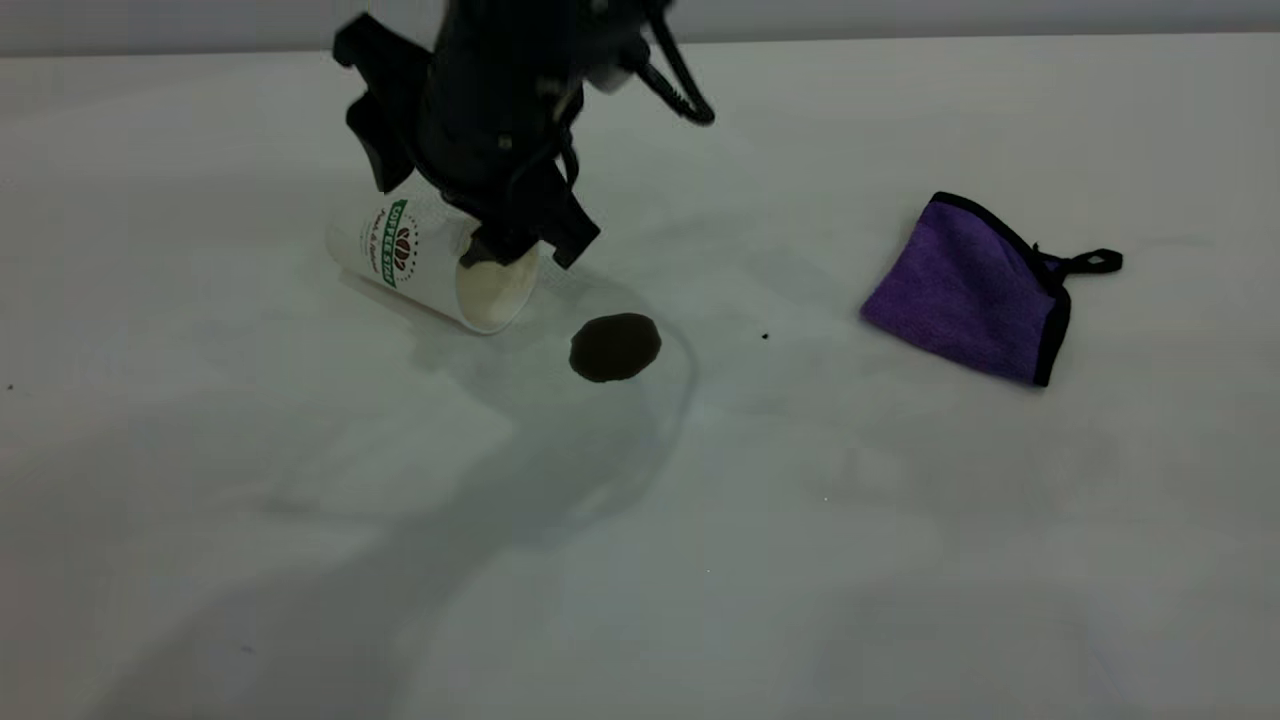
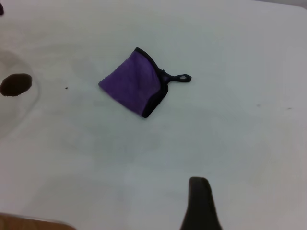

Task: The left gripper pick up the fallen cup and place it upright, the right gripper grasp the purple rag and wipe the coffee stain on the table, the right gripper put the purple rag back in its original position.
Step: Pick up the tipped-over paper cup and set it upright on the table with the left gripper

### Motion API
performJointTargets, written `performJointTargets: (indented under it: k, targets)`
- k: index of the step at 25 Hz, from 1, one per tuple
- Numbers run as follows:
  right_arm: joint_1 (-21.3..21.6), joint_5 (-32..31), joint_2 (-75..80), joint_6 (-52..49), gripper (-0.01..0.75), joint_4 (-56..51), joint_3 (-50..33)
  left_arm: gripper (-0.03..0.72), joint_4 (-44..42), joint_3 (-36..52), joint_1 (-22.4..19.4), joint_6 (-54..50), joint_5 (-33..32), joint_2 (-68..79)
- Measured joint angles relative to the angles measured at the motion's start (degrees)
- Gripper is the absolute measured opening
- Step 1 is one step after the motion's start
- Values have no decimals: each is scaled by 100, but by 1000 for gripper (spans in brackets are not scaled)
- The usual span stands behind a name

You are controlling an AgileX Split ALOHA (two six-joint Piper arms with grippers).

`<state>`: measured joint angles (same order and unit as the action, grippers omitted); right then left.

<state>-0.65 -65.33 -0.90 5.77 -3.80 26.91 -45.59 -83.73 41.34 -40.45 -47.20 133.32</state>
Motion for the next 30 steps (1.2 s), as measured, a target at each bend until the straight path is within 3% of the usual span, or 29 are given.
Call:
performJointTargets:
  k: [10,15,19,23,24,30]
  targets:
    - [0,0,0,0,589,0,0,620,-1500,-21,0,-892,298,579]
    - [0,0,0,0,589,0,0,562,-2127,-21,0,-1254,319,836]
    - [0,0,0,0,589,0,0,396,-2415,-21,-23,-1277,177,898]
    - [0,0,0,0,589,0,0,87,-2635,-174,-48,-1078,-169,898]
    - [0,0,0,0,589,0,0,44,-2594,-259,-53,-919,-257,879]
    - [0,0,0,0,589,0,0,15,-1087,-931,-250,526,-184,133]
